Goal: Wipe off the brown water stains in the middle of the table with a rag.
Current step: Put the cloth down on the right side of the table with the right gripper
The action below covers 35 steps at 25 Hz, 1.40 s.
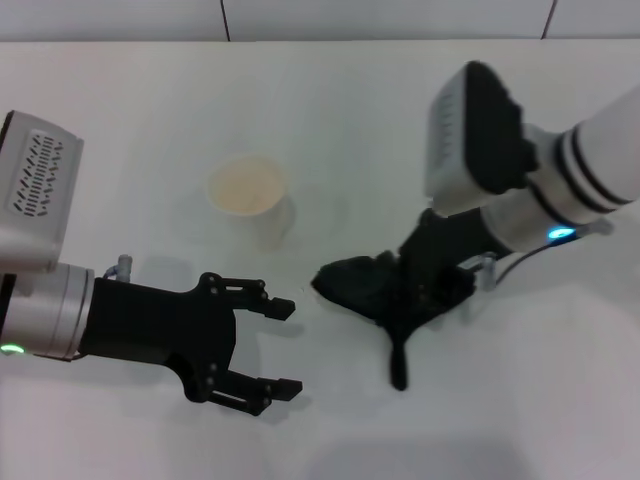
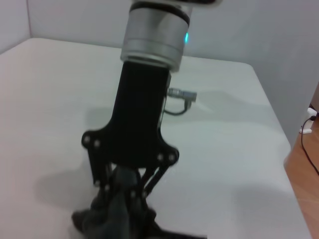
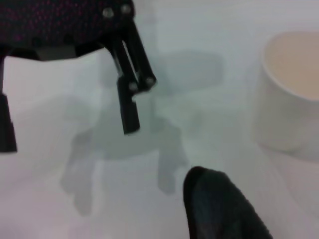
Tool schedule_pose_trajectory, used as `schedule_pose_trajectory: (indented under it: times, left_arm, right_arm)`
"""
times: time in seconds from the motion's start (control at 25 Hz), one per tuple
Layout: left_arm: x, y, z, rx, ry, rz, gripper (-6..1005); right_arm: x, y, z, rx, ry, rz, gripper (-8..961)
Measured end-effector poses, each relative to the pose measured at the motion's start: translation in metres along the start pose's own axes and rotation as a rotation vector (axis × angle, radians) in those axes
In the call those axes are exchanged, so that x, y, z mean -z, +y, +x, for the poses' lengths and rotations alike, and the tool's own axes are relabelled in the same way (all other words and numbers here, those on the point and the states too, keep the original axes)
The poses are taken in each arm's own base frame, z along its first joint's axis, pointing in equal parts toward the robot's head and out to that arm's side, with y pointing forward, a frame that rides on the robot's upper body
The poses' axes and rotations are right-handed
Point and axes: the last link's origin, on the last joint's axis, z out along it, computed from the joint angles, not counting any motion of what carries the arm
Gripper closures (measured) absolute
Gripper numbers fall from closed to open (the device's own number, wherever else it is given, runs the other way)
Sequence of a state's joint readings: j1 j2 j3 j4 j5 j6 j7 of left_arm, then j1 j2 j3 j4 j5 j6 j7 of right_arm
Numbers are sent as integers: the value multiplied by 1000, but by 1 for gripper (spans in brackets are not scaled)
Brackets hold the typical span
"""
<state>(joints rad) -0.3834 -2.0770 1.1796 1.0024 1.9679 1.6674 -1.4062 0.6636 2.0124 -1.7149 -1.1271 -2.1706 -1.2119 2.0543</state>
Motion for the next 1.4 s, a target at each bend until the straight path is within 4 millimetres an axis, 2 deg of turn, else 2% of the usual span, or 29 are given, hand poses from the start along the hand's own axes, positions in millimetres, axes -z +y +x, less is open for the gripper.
schedule_pose_trajectory:
  times: [0.24,0.4,0.84,1.08,1.16,1.28,1.4]
  left_arm:
    - [1,0,-1,0,1,7,152]
    - [4,-2,-1,-6,8,24,152]
    - [5,-2,-1,-9,14,28,151]
    - [5,-2,-2,-10,14,30,151]
    - [5,-2,-2,-8,14,30,151]
    - [5,-2,-2,-8,14,31,151]
    - [5,-2,-3,-10,14,32,151]
  right_arm:
    - [26,-8,30,-17,-29,-9,835]
    - [34,-13,48,-48,-13,20,835]
    - [37,-16,55,-68,-22,37,834]
    - [41,-17,53,-76,-51,45,712]
    - [46,-17,53,-76,-63,46,622]
    - [64,-16,60,-77,-110,53,486]
    - [83,-10,67,-70,-204,22,459]
